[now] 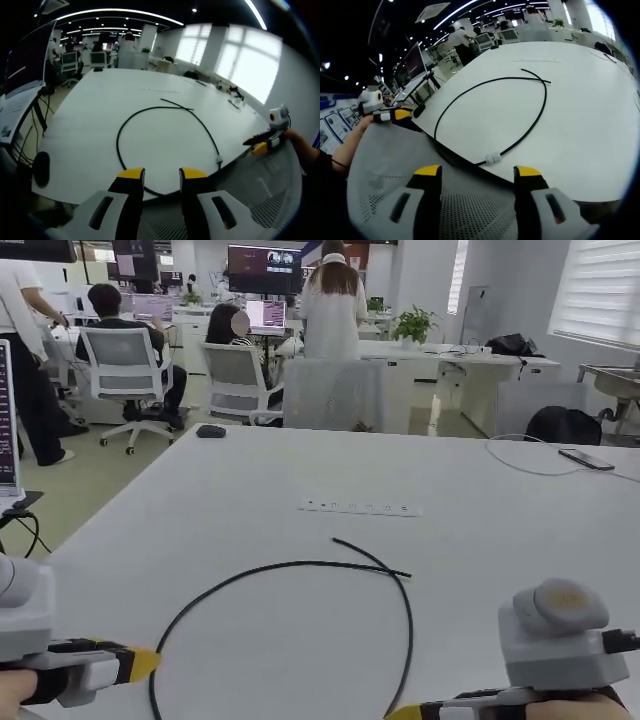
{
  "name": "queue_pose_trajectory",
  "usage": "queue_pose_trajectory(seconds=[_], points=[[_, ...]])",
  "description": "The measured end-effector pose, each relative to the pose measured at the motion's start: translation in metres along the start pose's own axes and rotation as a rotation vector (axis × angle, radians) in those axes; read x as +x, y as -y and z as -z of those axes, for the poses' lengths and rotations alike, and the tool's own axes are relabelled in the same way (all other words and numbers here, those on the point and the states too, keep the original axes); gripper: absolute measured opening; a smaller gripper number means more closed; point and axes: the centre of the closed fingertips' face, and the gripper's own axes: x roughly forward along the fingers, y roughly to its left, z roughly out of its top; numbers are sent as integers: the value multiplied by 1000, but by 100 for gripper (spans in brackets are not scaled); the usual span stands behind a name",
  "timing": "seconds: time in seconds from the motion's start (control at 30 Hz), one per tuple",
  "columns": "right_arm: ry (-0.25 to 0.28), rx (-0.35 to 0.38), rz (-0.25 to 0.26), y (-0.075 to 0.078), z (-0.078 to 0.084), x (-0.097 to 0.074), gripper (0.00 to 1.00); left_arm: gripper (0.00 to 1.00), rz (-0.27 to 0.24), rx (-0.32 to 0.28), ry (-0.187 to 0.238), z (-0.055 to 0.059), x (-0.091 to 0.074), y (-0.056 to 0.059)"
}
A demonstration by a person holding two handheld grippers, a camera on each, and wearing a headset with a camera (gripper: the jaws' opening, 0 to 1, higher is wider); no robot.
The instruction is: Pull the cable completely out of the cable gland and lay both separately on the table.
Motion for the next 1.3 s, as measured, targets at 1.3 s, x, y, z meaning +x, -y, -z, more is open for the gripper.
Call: queue_pose_trajectory(seconds=[1.3], points=[[5, 59, 25, 9, -1, -1, 51, 25, 93, 42, -93, 10, 9, 13]])
